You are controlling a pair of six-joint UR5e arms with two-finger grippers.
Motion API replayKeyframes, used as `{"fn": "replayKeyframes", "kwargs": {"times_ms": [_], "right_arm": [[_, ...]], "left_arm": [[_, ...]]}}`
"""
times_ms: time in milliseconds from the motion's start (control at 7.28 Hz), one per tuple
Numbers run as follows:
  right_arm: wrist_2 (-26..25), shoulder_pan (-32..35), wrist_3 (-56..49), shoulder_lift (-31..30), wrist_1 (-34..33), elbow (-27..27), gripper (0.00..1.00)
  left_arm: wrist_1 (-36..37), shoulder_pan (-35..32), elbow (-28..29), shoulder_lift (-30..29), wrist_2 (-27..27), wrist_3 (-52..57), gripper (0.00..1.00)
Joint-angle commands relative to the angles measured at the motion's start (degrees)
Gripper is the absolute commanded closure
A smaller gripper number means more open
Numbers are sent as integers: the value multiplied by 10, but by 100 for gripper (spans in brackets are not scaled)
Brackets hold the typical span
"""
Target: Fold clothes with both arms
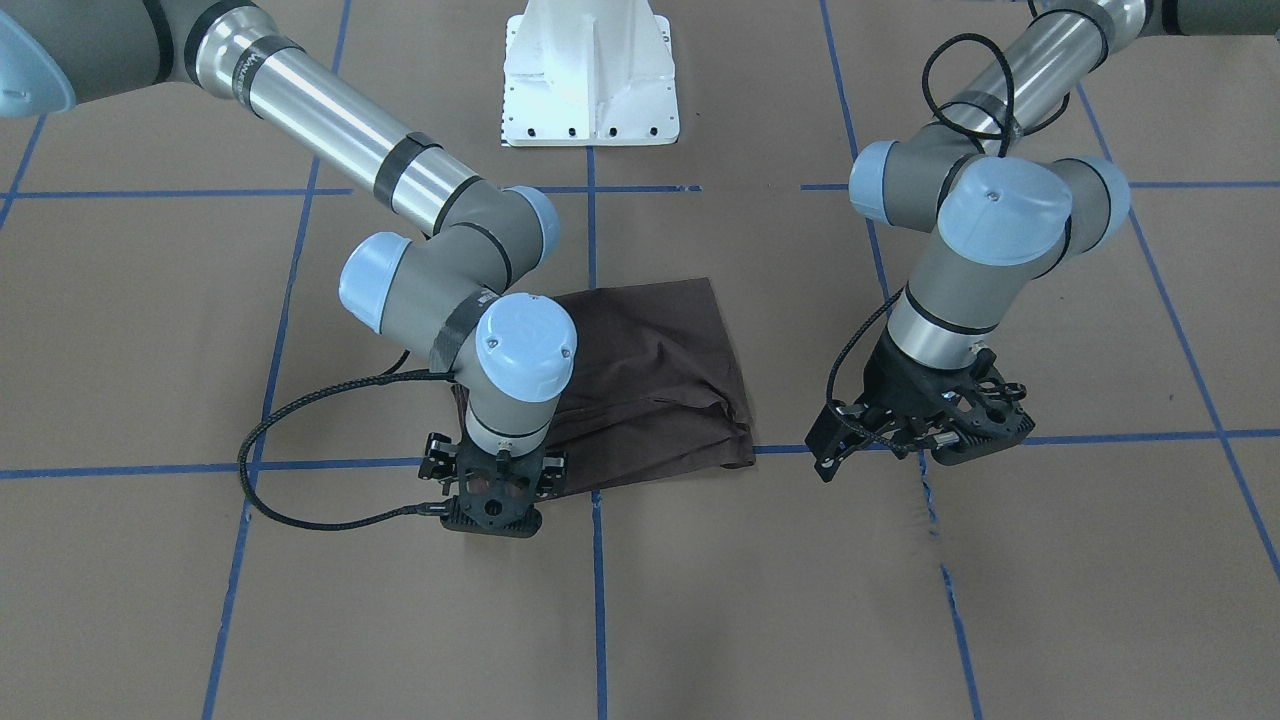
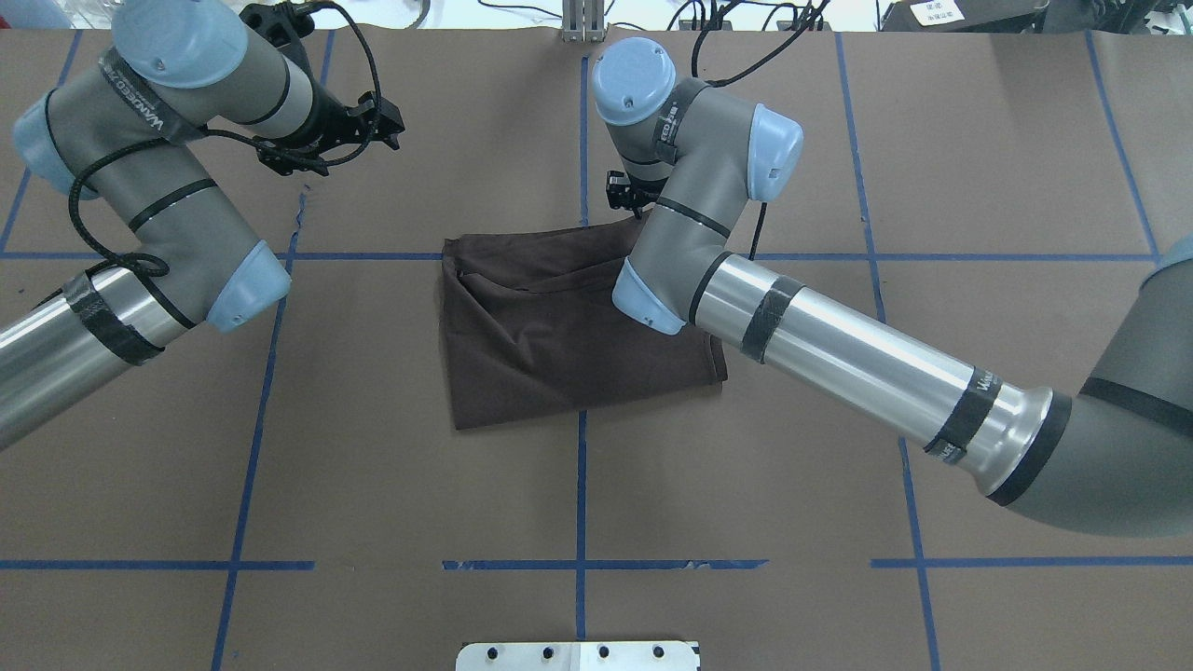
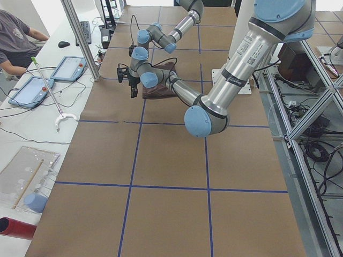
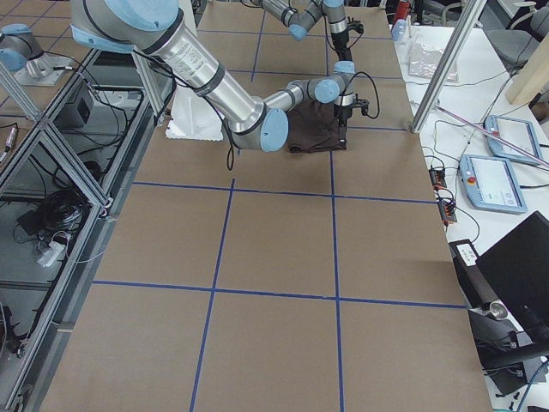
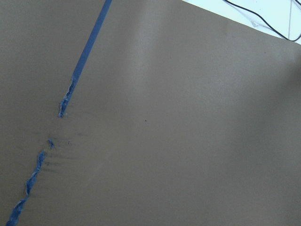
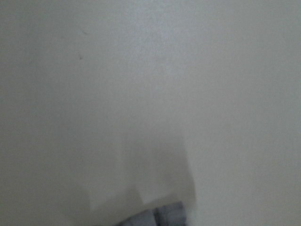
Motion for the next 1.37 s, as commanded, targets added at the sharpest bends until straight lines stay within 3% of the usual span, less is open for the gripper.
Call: {"fn": "replayKeyframes", "kwargs": {"times_ms": [0,137,412,687,824,962,1099,1236], "right_arm": [[28,51,-61,2,11,1,0],[85,87,-89,-18,2,42,0],[156,160,-181,-145,-67,219,0],[194,250,-336,-266,-157,363,0],[242,305,-407,-343,-167,416,0],[298,368,-517,-429,-167,444,0],[309,417,-612,-492,-169,448,0],[316,462,-641,-549,-180,449,0]], "left_arm": [[-3,-12,-5,4,-21,6,0],[-3,-32,-33,29,-43,46,0],[-1,-87,-80,105,-72,202,0],[6,-198,-88,190,-111,482,0],[21,-258,-82,219,-112,638,0],[55,-309,-80,245,-113,808,0],[81,-351,-76,260,-126,895,0],[84,-358,-74,269,-183,895,0]]}}
